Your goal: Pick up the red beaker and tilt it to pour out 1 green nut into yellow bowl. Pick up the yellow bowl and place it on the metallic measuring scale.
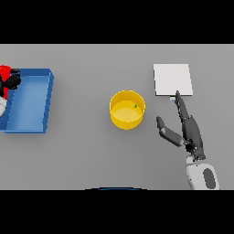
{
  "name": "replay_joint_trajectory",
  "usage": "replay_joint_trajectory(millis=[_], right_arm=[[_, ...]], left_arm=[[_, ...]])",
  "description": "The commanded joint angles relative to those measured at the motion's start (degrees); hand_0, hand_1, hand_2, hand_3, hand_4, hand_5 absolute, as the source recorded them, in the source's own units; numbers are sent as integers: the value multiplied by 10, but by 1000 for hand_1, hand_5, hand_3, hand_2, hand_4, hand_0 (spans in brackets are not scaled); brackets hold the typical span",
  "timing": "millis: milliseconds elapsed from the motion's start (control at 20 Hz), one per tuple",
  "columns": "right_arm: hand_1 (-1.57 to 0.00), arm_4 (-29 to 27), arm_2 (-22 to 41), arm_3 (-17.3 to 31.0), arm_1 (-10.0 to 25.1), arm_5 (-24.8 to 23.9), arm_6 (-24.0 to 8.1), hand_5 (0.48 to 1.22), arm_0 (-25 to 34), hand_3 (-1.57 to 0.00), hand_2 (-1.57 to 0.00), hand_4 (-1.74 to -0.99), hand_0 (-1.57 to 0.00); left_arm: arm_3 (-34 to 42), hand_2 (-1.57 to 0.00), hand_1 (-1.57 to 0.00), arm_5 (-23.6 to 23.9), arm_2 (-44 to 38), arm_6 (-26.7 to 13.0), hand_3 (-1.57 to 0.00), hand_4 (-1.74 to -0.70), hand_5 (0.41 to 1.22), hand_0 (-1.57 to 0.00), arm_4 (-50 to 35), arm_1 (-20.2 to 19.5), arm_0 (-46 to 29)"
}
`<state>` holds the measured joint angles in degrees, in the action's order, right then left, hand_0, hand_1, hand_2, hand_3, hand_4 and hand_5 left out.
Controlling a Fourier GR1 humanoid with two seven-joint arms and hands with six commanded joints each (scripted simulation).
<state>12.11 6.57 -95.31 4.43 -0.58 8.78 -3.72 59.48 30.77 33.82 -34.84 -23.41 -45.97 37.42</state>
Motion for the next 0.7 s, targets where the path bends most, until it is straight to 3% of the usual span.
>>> replay_joint_trajectory(millis=[0, 50, 150, 200, 300, 450, 650], right_arm=[[1, -4, 0, -1, 0, 3, 3, 679, -1, 1, 1, -1168, 1], [1, 0, 3, 0, -1, 2, 7, 678, -2, 1, 1, -1165, 1], [1, 7, 5, -8, 1, -3, 4, 671, -4, 1, 1, -1163, 1], [1, 10, 6, -2, 1, -2, -1, 669, -3, 1, 1, -1159, 1], [1, 8, 5, 3, -3, -4, 1, 671, 6, 1, 1, -1162, 1], [1, 3, 4, -5, 3, 0, 13, 680, -2, 1, 1, -1147, 1], [1, 6, 6, -6, 3, 1, 5, 688, 3, 1, 1, -1160, 1]], left_arm=[[3, -1571, -1571, -11, 12, -1, -1366, -1735, 955, -1571, -14, -4, -1], [20, -1571, -1571, -27, 20, -1, -1407, -1661, 888, -1571, -23, -21, -7], [53, -1489, -1545, -56, 36, 20, -1238, -1311, 774, -1571, -33, -41, -16], [67, -1311, -1380, -76, 42, 35, -1098, -1155, 740, -1495, -36, -53, -19], [85, -839, -883, -129, 38, 63, -707, -933, 697, -1003, -59, -66, -34], [84, -429, -452, -160, 50, 53, -361, -785, 656, -513, -53, -77, -32], [57, -175, -184, -160, 64, 59, -147, -729, 647, -209, -27, -62, -19]])
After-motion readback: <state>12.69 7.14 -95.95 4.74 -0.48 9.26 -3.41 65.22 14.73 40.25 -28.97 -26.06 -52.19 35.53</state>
